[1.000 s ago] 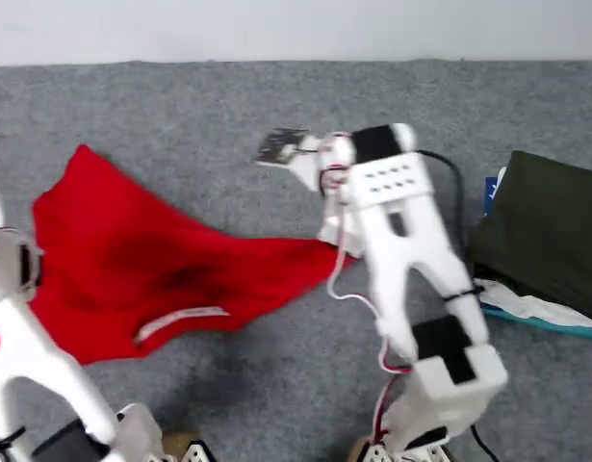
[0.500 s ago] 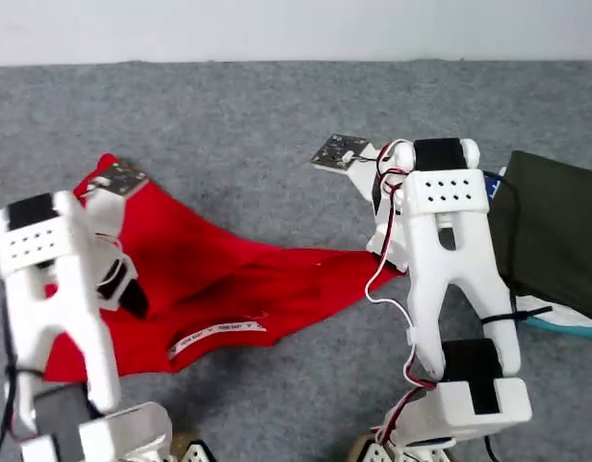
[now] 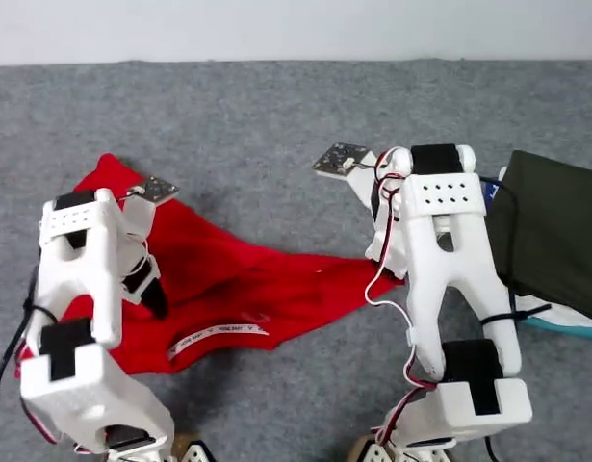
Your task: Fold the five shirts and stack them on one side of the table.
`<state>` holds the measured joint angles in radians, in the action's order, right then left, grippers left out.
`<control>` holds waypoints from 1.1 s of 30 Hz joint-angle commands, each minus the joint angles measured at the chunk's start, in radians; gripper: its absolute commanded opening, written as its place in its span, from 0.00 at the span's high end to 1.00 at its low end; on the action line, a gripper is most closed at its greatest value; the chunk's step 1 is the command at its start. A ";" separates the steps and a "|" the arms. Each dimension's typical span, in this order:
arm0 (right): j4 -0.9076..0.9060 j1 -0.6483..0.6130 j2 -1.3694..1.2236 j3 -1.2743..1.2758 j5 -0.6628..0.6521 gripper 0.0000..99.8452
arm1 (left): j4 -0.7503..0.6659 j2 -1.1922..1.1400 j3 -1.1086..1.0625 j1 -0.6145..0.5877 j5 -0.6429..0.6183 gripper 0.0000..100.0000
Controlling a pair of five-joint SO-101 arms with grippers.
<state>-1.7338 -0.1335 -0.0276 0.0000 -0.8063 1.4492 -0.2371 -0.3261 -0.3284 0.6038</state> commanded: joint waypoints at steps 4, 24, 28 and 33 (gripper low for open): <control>0.005 0.013 0.064 -0.009 0.011 0.99 | -0.029 -0.120 0.122 0.006 -0.035 0.85; -0.007 0.073 0.068 -0.141 0.005 0.99 | 0.307 -0.057 0.529 0.006 -0.032 0.98; -0.007 0.071 0.068 -0.195 0.005 0.99 | 0.307 0.064 0.527 0.032 -0.032 0.99; -0.005 0.071 0.065 -0.210 -0.014 0.99 | 0.307 0.135 0.516 0.029 -0.031 0.99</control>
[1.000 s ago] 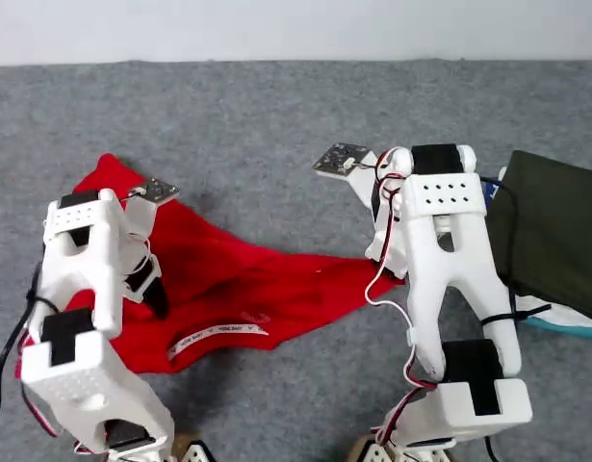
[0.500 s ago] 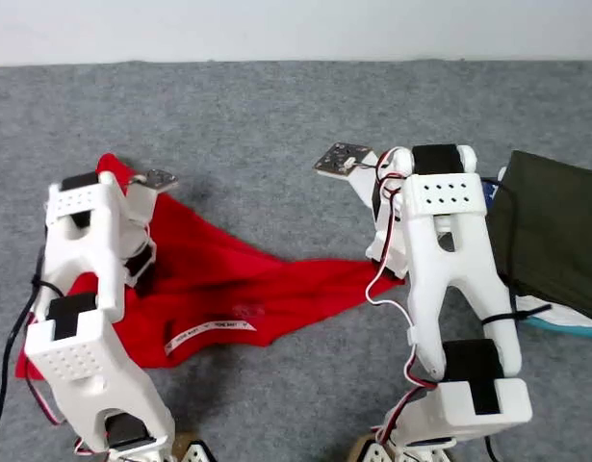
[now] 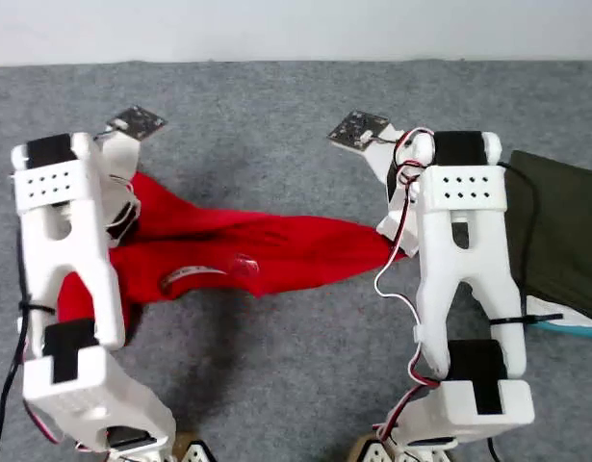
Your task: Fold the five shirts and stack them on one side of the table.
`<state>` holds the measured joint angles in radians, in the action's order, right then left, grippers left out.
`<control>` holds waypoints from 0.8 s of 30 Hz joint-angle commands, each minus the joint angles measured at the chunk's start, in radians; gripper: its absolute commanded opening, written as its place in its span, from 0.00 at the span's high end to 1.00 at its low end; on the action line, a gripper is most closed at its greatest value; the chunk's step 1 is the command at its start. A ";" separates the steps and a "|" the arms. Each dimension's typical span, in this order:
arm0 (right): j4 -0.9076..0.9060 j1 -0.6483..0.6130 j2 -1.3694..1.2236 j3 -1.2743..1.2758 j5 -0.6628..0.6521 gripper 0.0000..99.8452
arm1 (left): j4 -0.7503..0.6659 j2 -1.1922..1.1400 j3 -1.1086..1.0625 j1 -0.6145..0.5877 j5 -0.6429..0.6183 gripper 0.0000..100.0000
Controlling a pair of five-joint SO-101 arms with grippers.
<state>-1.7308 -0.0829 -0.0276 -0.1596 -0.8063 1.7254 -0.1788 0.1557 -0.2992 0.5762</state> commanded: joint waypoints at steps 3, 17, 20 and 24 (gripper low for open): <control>-0.008 0.024 0.064 -0.051 -0.044 0.99 | 0.031 0.075 -0.018 0.008 0.003 0.98; 0.031 0.087 0.056 -0.044 -0.044 0.99 | -0.094 0.052 -0.151 0.055 0.041 0.81; 0.031 0.087 0.054 -0.044 -0.044 0.99 | -0.109 -0.020 -0.148 0.057 0.041 0.81; 0.027 0.085 0.030 -0.044 -0.044 0.99 | -0.144 -0.118 -0.148 0.069 0.041 0.81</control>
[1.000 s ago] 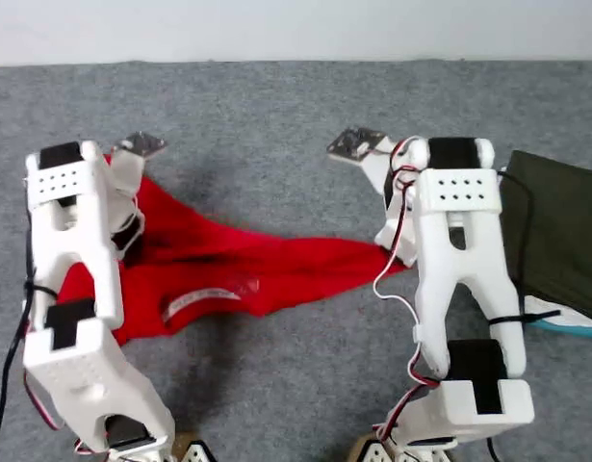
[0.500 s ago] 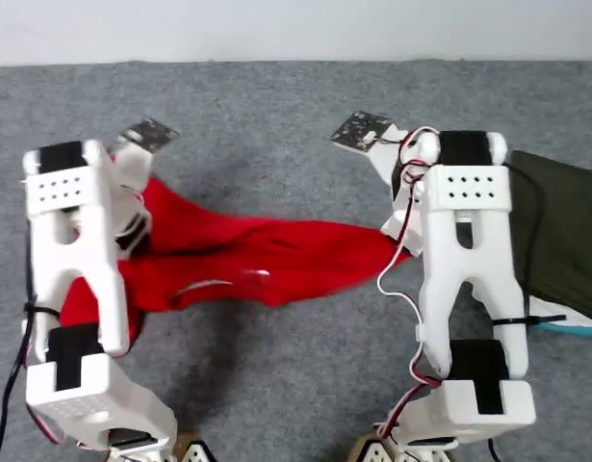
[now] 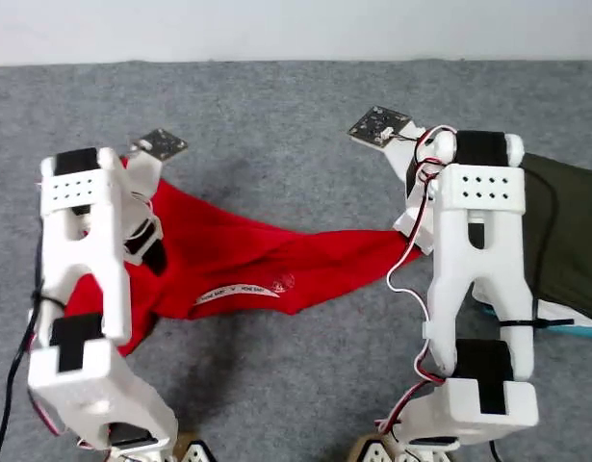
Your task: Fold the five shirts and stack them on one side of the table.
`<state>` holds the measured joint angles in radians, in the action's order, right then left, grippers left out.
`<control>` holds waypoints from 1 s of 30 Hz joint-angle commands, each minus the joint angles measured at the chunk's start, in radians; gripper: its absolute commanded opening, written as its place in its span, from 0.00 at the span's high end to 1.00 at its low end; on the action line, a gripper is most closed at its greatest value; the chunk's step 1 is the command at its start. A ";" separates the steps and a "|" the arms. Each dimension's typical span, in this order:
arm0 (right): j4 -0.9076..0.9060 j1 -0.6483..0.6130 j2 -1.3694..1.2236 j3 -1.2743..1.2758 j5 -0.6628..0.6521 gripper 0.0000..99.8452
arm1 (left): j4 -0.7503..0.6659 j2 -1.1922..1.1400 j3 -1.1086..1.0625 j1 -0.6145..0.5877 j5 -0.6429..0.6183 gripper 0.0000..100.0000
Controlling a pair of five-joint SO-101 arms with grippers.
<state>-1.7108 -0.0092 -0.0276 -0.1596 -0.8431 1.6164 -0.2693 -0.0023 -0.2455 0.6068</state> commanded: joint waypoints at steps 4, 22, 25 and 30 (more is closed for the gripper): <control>0.001 0.012 -0.002 -0.044 -0.006 0.99 | -0.094 -0.095 0.010 0.018 0.011 0.81; -0.001 0.016 -0.004 -0.051 -0.008 0.99 | -0.118 -0.281 0.097 0.041 -0.063 0.97; -0.007 0.019 0.015 -0.051 -0.008 0.99 | -0.011 -0.255 0.194 0.041 -0.063 0.99; -0.008 -0.002 0.096 -0.051 -0.008 0.99 | 0.140 -0.133 0.384 0.043 -0.068 0.99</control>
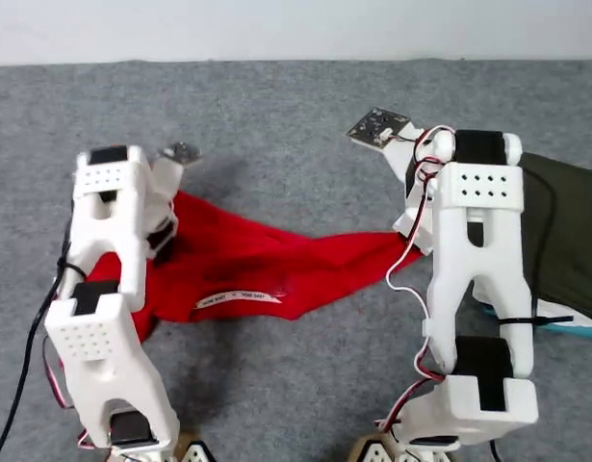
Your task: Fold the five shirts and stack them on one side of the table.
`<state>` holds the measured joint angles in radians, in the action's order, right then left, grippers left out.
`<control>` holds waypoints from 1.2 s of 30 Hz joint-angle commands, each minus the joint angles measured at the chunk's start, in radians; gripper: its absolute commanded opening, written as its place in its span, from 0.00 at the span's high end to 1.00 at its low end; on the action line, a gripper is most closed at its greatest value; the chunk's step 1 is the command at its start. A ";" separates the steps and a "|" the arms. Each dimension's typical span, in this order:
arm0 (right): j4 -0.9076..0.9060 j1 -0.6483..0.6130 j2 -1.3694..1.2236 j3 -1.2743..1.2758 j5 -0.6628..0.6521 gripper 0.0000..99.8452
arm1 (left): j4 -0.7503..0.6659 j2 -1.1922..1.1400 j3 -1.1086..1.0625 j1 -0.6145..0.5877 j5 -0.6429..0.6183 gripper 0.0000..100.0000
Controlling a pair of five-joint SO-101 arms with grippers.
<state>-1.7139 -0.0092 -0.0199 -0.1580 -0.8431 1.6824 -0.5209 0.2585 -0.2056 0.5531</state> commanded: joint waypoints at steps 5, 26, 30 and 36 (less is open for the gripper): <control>-0.002 -0.013 0.174 -0.052 -0.008 0.99 | 0.074 0.316 0.159 0.005 -0.046 0.99; -0.012 -0.016 0.314 -0.272 -0.006 0.99 | 0.077 0.882 0.054 -0.015 0.072 0.98; -0.013 -0.024 0.268 -0.241 -0.005 0.99 | 0.077 0.937 -0.177 -0.008 0.115 0.98; -0.013 -0.045 0.216 -0.241 -0.002 0.99 | 0.071 0.947 -0.417 -0.006 0.153 0.98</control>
<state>-1.7154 -0.0384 0.1979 -0.3943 -0.8462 1.7346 0.3920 -0.0974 -0.2133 0.6790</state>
